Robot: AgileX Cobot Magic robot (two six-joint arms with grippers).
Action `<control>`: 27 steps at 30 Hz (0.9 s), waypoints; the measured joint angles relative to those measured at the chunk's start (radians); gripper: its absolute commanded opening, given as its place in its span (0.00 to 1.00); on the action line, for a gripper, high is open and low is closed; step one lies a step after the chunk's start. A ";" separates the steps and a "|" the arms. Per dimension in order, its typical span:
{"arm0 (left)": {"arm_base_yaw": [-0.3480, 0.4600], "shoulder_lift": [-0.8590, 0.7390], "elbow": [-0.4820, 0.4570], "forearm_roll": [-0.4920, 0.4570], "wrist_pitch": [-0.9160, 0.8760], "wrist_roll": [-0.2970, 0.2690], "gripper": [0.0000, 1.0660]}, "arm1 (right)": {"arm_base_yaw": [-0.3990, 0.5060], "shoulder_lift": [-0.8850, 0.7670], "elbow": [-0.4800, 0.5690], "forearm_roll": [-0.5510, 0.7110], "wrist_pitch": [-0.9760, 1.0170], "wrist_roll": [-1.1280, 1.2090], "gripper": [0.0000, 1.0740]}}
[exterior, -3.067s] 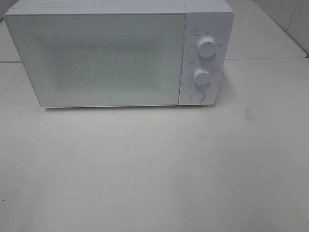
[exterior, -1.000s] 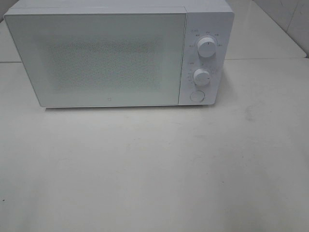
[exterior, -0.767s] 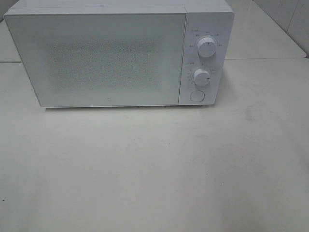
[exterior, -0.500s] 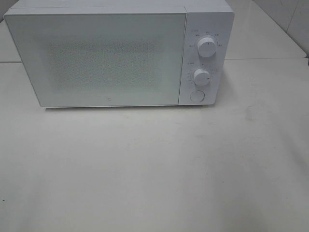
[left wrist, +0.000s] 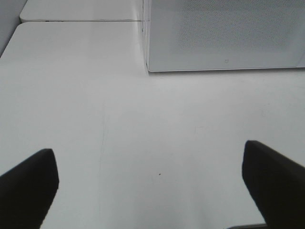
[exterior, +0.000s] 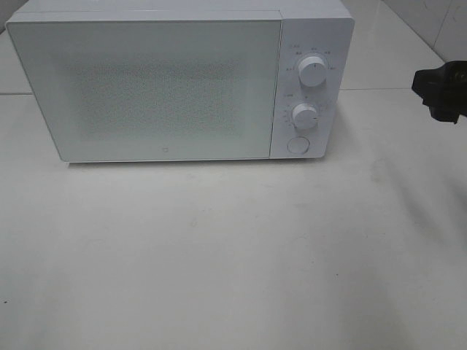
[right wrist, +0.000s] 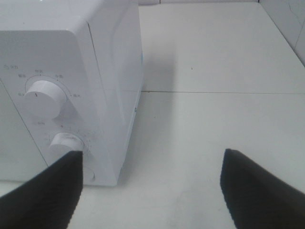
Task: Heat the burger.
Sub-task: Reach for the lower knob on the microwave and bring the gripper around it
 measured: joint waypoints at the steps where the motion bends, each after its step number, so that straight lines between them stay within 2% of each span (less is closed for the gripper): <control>1: 0.000 0.000 0.000 0.000 0.000 0.000 0.94 | 0.000 0.000 0.000 0.000 0.000 0.000 0.71; 2: 0.000 0.000 0.000 0.000 0.000 0.000 0.94 | 0.003 0.030 0.033 0.040 -0.093 -0.021 0.71; 4: 0.000 0.000 0.000 0.000 0.000 0.000 0.94 | 0.008 0.042 0.046 0.062 -0.135 -0.038 0.71; 6: 0.000 0.000 0.000 0.000 0.000 0.000 0.94 | 0.073 0.104 0.101 0.196 -0.335 -0.170 0.71; 8: 0.000 0.000 0.000 0.000 0.000 0.000 0.94 | 0.099 0.118 0.112 0.228 -0.371 -0.206 0.71; 9: 0.000 0.000 0.000 0.000 0.000 0.000 0.94 | 0.154 0.154 0.128 0.310 -0.446 -0.271 0.71; 11: 0.000 0.000 0.000 0.000 0.000 0.000 0.94 | 0.176 0.173 0.130 0.343 -0.468 -0.295 0.71; 12: 0.000 0.000 0.000 0.000 0.000 0.000 0.94 | 0.225 0.205 0.134 0.423 -0.517 -0.340 0.71; 13: 0.000 0.000 0.000 0.000 0.000 0.000 0.94 | 0.225 0.205 0.134 0.423 -0.517 -0.340 0.71; 15: 0.000 0.000 0.000 0.000 0.000 0.000 0.94 | 0.297 0.254 0.135 0.508 -0.582 -0.379 0.71; 18: 0.000 0.000 0.000 0.000 0.000 0.000 0.94 | 0.319 0.272 0.135 0.531 -0.608 -0.387 0.71; 20: 0.000 0.000 0.000 0.000 0.000 0.000 0.94 | 0.407 0.339 0.134 0.628 -0.721 -0.394 0.71; 23: 0.000 0.000 0.000 0.000 0.000 0.000 0.94 | 0.432 0.356 0.134 0.663 -0.754 -0.394 0.71; 25: 0.000 0.000 0.000 0.000 0.000 0.000 0.94 | 0.525 0.410 0.133 0.813 -0.844 -0.394 0.71; 27: 0.000 0.000 0.000 0.000 0.000 0.000 0.94 | 0.548 0.427 0.133 0.848 -0.850 -0.394 0.71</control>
